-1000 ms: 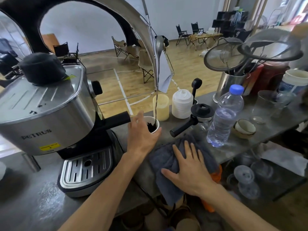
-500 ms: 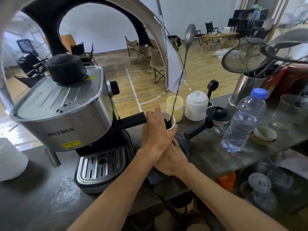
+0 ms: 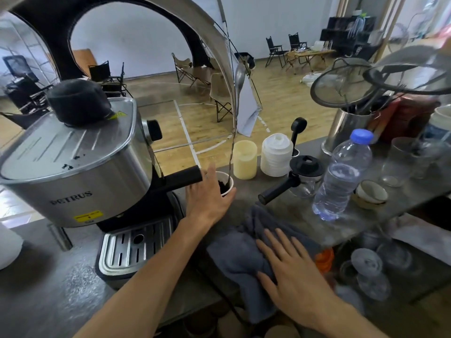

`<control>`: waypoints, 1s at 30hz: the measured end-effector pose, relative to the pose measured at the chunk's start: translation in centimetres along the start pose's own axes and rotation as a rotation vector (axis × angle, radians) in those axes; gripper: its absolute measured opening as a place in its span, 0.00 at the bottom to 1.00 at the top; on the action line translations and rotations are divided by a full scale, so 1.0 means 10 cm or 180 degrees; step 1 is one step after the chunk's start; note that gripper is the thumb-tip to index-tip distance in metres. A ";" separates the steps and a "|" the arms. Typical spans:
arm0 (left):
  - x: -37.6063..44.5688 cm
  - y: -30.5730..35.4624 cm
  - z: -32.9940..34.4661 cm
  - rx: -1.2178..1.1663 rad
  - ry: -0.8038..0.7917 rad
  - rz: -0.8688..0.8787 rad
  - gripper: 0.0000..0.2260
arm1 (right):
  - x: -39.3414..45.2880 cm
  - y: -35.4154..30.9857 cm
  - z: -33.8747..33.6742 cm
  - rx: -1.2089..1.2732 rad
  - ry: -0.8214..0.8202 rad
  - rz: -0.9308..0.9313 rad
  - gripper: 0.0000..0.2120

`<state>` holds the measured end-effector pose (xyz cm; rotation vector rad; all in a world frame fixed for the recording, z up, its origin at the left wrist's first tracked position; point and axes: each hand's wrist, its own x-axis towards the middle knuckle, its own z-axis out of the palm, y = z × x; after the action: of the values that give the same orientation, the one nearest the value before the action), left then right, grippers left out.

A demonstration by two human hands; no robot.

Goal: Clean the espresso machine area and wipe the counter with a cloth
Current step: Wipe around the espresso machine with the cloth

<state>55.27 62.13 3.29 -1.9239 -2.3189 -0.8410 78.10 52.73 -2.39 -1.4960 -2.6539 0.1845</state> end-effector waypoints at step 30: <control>0.29 0.28 0.27 -0.0352 -0.0477 0.0579 0.50 | -0.04 0.23 0.02 0.0037 -0.0063 0.0320 0.39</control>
<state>57.99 66.09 3.08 -2.2763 -2.1703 -0.8515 80.23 53.61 -2.99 -1.6335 -2.5894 0.2227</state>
